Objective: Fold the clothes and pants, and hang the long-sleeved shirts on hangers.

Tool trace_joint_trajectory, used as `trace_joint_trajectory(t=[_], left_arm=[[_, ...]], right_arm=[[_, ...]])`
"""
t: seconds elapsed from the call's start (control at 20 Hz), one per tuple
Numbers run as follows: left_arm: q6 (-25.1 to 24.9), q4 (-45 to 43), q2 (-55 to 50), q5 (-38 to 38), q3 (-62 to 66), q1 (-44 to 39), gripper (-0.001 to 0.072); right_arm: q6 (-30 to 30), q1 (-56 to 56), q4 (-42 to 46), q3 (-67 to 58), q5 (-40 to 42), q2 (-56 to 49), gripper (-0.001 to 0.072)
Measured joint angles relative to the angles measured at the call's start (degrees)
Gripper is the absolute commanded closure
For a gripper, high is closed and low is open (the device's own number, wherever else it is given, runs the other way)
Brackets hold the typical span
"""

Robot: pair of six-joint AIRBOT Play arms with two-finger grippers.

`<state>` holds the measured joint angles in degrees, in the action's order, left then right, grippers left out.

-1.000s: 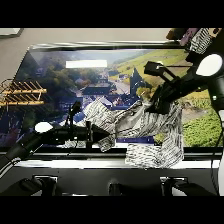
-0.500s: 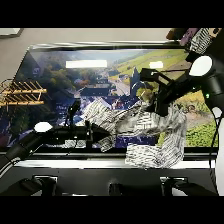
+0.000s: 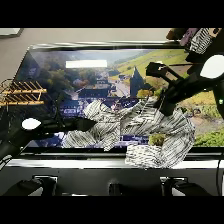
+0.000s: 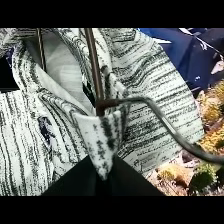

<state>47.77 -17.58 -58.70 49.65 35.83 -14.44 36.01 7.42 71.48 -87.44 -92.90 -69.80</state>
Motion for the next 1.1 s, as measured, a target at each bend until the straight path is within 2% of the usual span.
trace_joint_trajectory(t=[0.1, 0.2, 0.25, 0.5, 0.6, 0.75, 0.85, 0.9, 0.95, 1.0, 1.1], left_arm=[[5.38, -4.83, 0.66, 1.62, 0.00, -0.20, 0.0031], [10.16, -8.61, 0.96, 0.55, 0.00, -4.63, 0.0031], [12.83, -10.25, 1.03, -1.95, 0.00, -8.00, 0.0031], [24.39, -15.54, -2.32, -24.44, 0.02, -28.33, 0.0032], [27.34, -16.28, -5.35, -31.10, 0.79, -33.46, 0.0033], [29.53, -16.96, -10.56, -36.54, 3.10, -37.31, 0.0042], [30.47, -17.09, -13.68, -39.15, 4.68, -38.40, 0.0204], [30.60, -17.16, -15.06, -40.22, 5.31, -38.64, 0.0331], [30.77, -17.31, -16.39, -41.11, 5.84, -38.77, 0.0525], [31.08, -17.33, -17.55, -41.62, 6.25, -38.80, 0.0686], [31.89, -17.46, -19.21, -42.27, 6.73, -38.45, 0.0685]], right_arm=[[2.99, 0.00, 0.39, 0.00, 0.13, 0.90, 0.0688], [6.43, 0.00, 0.68, 0.00, 0.17, 1.33, 0.0688], [7.91, 0.00, 0.79, 0.00, 0.22, 1.49, 0.0688], [11.74, 0.00, 0.96, 0.00, 0.24, 1.75, 0.0688], [12.63, 0.00, 0.81, 0.00, 0.24, 1.77, 0.0688], [13.84, 0.00, 0.55, 0.00, 0.22, 1.77, 0.0688], [14.29, 0.00, 0.15, 0.00, 0.24, 1.77, 0.0688], [14.36, 0.00, 0.00, 0.00, 0.22, 1.77, 0.0688], [14.73, 0.00, -0.13, 0.00, 0.20, 1.77, 0.0688], [14.84, 0.00, -0.20, 0.00, 0.17, 1.77, 0.0688], [15.28, 0.00, -0.68, 0.00, 0.09, 1.77, 0.0688]])
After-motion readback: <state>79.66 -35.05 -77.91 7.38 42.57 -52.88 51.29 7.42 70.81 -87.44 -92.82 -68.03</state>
